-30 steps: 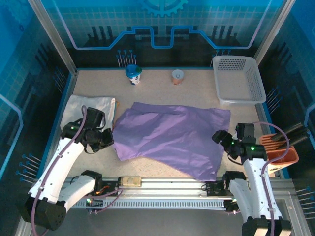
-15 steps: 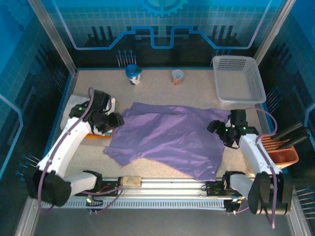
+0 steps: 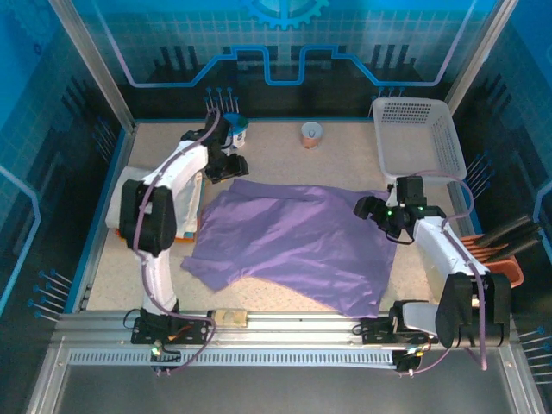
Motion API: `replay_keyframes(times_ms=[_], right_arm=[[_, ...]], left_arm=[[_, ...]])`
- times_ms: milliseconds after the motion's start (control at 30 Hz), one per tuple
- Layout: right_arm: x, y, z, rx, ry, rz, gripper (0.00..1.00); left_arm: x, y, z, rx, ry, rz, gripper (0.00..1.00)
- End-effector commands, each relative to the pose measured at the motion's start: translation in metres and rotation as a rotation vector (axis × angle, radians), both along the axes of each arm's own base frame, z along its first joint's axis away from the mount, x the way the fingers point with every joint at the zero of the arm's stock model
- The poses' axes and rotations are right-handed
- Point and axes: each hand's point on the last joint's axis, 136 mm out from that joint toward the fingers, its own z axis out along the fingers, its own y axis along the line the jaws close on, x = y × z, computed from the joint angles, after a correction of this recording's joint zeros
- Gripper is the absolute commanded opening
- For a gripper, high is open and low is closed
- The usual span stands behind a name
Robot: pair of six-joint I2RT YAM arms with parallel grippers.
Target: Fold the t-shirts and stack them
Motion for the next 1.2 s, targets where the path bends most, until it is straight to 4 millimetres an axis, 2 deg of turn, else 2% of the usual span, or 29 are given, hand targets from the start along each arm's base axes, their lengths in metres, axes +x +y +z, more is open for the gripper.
replay_keyframes(times_ms=[0,133,233,433,500,567,667,733,867,1000,1100,1167], right_arm=[[0.003,0.008,0.009,0.009,-0.010,0.060,0.89],[0.001,0.005,0.010,0.000,-0.024,0.049,0.89],[0.000,0.004,0.010,0.005,-0.025,0.044,0.88],[0.000,0.000,0.006,0.014,-0.017,0.028,0.88],[0.000,0.000,0.006,0.024,-0.018,0.024,0.88],[0.002,0.001,0.006,0.031,-0.022,0.023,0.87],[0.003,0.002,0.006,0.039,-0.022,0.021,0.87],[0.004,0.001,0.007,0.036,-0.026,0.018,0.87],[0.003,0.000,0.007,0.029,-0.026,0.015,0.87],[0.002,-0.002,0.004,0.023,-0.024,0.008,0.87],[0.001,-0.002,-0.003,0.027,-0.014,0.008,0.86],[0.001,-0.001,-0.007,0.031,-0.002,0.009,0.86]], left_arm=[[0.015,0.000,-0.017,0.041,0.040,-0.036,0.62],[0.027,-0.002,-0.047,0.045,0.105,-0.004,0.61],[0.030,-0.007,-0.060,0.041,0.134,0.007,0.60],[0.021,-0.013,-0.076,0.069,0.180,-0.002,0.52],[0.016,-0.015,-0.080,0.081,0.191,-0.010,0.47],[0.014,-0.015,-0.082,0.084,0.201,-0.010,0.36],[0.015,-0.013,-0.077,0.099,0.183,-0.010,0.15],[0.019,-0.012,-0.066,0.104,0.153,-0.020,0.00],[0.013,-0.011,-0.029,0.141,0.075,-0.028,0.00],[-0.024,-0.020,0.008,0.205,-0.032,-0.059,0.00],[-0.070,-0.037,0.019,0.232,-0.106,-0.097,0.00],[-0.104,-0.052,0.018,0.232,-0.135,-0.124,0.00]])
